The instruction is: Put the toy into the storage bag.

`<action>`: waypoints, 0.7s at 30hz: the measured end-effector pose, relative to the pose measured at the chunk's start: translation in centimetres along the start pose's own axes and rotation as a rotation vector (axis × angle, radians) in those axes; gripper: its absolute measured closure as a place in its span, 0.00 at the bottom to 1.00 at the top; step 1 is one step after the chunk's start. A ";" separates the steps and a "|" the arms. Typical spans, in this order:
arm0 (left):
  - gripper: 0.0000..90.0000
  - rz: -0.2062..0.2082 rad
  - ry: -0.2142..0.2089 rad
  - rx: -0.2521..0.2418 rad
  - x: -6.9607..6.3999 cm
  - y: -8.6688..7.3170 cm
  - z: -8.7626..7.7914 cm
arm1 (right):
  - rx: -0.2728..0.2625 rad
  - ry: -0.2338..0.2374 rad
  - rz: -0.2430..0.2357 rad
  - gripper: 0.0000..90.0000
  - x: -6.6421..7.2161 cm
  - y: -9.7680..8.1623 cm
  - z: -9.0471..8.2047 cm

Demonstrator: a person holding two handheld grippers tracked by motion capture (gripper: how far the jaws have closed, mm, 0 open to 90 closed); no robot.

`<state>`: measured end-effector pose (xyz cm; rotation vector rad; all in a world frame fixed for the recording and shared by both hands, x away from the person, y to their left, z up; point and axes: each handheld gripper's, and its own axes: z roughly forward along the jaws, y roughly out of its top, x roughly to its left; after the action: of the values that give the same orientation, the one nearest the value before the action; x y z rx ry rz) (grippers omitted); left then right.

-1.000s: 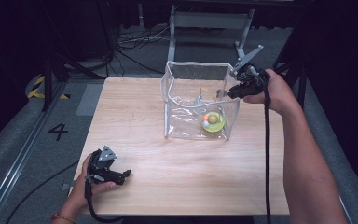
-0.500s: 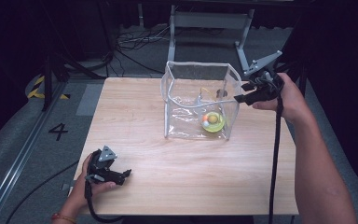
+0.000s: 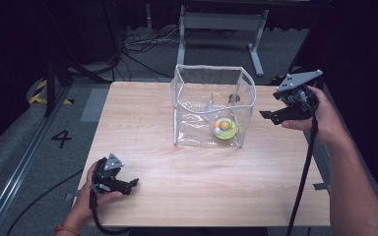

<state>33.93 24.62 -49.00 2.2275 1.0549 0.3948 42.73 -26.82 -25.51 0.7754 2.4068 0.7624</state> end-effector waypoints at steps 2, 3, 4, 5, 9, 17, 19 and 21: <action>0.01 0.001 0.002 0.000 0.0 0.0 0.0 | 0.008 -0.013 -0.013 0.28 0.5 -0.7 0.1; 0.01 -0.007 -0.011 0.000 0.0 0.0 0.0 | 0.013 -0.015 -0.022 0.28 0.7 -1.0 0.1; 0.01 -0.003 -0.006 0.000 0.0 0.0 0.0 | 0.018 -0.025 -0.029 0.27 1.0 -1.3 0.2; 0.01 -0.003 -0.004 0.000 0.0 0.0 0.0 | 0.016 -0.024 -0.034 0.27 1.1 -1.6 0.2; 0.01 -0.006 -0.009 0.000 0.0 0.0 0.0 | 0.058 -0.031 -0.059 0.24 2.1 -3.0 1.0; 0.01 -0.010 -0.009 0.001 -0.1 0.0 0.0 | 0.064 -0.027 -0.051 0.23 3.5 -6.4 2.5; 0.01 -0.010 -0.008 0.001 -0.1 0.0 0.0 | 0.057 -0.024 -0.036 0.23 3.6 -6.8 2.6; 0.01 -0.010 -0.008 0.001 -0.1 0.0 0.0 | 0.065 -0.033 -0.027 0.23 3.9 -7.9 3.1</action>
<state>33.88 24.57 -49.03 2.2223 1.0622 0.3808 38.95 -28.61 -33.80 0.7732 2.4181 0.6584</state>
